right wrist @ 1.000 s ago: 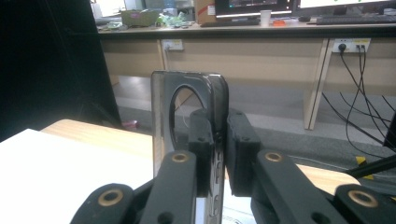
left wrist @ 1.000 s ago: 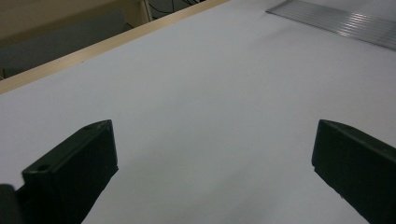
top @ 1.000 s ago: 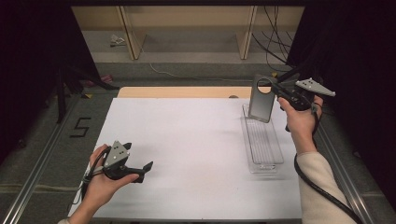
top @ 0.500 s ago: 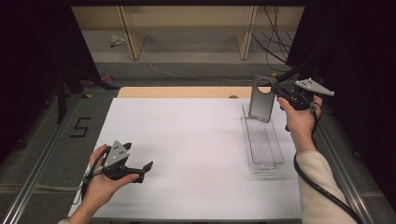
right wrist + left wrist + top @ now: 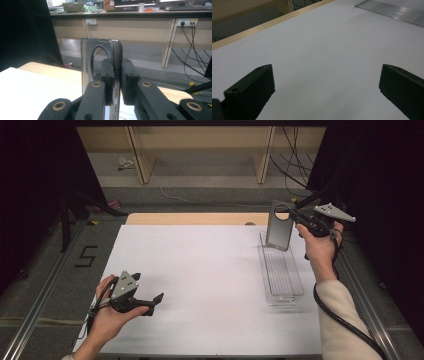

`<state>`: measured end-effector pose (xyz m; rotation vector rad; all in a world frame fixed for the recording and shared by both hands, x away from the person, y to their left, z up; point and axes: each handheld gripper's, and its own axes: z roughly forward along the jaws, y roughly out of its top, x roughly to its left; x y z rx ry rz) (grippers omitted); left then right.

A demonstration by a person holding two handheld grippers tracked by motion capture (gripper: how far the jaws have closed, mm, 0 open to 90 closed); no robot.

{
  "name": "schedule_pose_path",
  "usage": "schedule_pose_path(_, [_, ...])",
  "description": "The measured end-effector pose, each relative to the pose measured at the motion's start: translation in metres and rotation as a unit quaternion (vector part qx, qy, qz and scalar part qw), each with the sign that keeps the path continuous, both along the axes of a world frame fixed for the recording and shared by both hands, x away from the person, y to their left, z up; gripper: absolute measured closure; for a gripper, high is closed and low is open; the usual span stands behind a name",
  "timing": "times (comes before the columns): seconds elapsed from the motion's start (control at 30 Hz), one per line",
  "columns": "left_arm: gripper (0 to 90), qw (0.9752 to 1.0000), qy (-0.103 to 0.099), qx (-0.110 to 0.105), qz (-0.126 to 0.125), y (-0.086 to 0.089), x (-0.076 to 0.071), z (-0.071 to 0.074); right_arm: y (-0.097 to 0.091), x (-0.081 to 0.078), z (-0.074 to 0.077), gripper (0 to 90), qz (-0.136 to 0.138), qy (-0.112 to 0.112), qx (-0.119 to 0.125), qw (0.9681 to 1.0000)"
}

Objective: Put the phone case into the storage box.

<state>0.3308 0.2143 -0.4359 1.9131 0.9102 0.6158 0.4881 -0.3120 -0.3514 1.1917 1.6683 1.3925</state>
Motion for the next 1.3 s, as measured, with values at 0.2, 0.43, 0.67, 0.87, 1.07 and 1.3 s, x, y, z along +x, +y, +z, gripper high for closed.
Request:
schedule_pose_path(0.2, [0.0,1.0000,0.000,0.001,0.000,0.0003,0.0000,-0.0001,0.0000,0.0011,-0.0003,82.7,0.000,0.001,0.001,1.0000])
schedule_pose_path(0.43, [0.0,1.0000,0.000,0.000,0.000,0.0005,0.0000,-0.0001,0.0001,0.0020,-0.0005,82.7,0.000,0.002,-0.001,1.0000])
schedule_pose_path(0.67, [0.0,1.0000,0.000,0.001,0.001,0.0006,0.0001,-0.0002,0.0005,0.0036,-0.0014,82.7,-0.001,0.003,0.000,1.0000])
schedule_pose_path(0.87, [0.0,1.0000,0.000,0.000,0.000,0.0006,0.0002,-0.0004,0.0008,0.0051,-0.0020,82.7,-0.001,0.003,0.001,1.0000])
schedule_pose_path(1.07, [0.0,1.0000,0.000,0.001,0.000,0.0006,0.0002,-0.0005,0.0007,0.0063,-0.0025,82.7,-0.002,0.003,0.001,1.0000])
schedule_pose_path(1.3, [0.0,1.0000,0.000,0.001,0.001,0.0008,0.0002,-0.0004,0.0015,0.0079,-0.0036,82.7,-0.002,0.005,0.000,1.0000])
